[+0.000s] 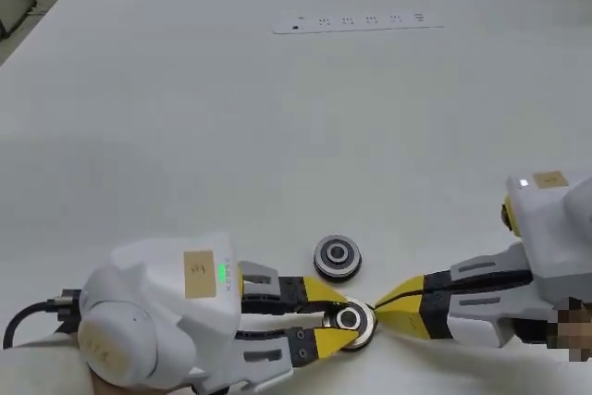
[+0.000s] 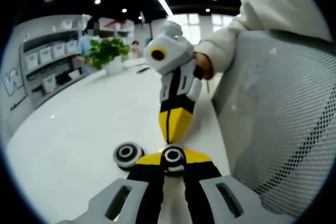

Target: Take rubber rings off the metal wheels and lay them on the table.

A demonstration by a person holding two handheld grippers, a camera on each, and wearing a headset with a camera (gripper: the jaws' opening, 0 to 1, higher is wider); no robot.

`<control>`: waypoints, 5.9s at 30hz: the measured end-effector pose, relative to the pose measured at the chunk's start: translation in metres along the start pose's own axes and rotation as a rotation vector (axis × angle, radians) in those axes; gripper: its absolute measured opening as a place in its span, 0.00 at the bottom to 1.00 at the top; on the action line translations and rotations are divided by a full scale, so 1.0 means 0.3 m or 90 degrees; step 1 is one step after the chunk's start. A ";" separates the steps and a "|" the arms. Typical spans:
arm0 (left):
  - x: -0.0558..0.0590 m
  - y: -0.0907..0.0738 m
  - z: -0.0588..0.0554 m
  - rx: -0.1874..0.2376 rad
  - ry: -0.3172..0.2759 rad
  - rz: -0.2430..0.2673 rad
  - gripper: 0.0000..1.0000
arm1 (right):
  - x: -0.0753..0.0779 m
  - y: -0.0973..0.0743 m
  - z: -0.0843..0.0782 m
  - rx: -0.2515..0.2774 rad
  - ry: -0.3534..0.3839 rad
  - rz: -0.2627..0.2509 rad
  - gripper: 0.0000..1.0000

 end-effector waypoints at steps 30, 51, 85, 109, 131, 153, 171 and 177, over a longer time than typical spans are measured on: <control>0.001 -0.002 -0.002 0.001 0.010 -0.004 0.14 | -0.034 0.007 0.018 0.040 0.054 0.053 0.00; -0.002 -0.003 -0.004 0.001 0.006 -0.004 0.14 | -0.035 0.008 0.022 0.043 0.067 0.062 0.00; 0.001 -0.024 0.024 -0.040 0.012 -0.033 0.22 | -0.039 0.007 0.029 0.051 0.071 0.069 0.00; -0.060 -0.214 0.143 -0.020 -0.036 0.006 0.59 | -0.067 -0.088 0.067 0.082 0.074 0.049 0.00; -0.040 -0.425 0.081 -0.025 -0.077 0.107 0.76 | -0.155 -0.189 0.136 0.116 0.055 0.026 0.00; 0.026 -0.507 -0.042 -0.043 -0.143 0.167 0.88 | -0.258 -0.215 0.210 0.127 0.034 0.015 0.00; 0.041 -0.538 -0.093 -0.031 -0.150 0.201 1.00 | -0.335 -0.167 0.270 0.100 0.008 0.021 0.00; 0.046 -0.549 -0.099 -0.024 -0.151 0.205 1.00 | -0.354 -0.136 0.305 0.092 0.004 0.030 0.00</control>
Point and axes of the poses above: the centre of the closed fingertips' face, and the gripper's own axes: y roughly forward along the fingers, x roughly to its right, z roughly out of its top, the point moved 9 cm from there along -y, roughly backward along the fingers, and after that the axes turned 3 degrees about -x, right-handed, at the moved point
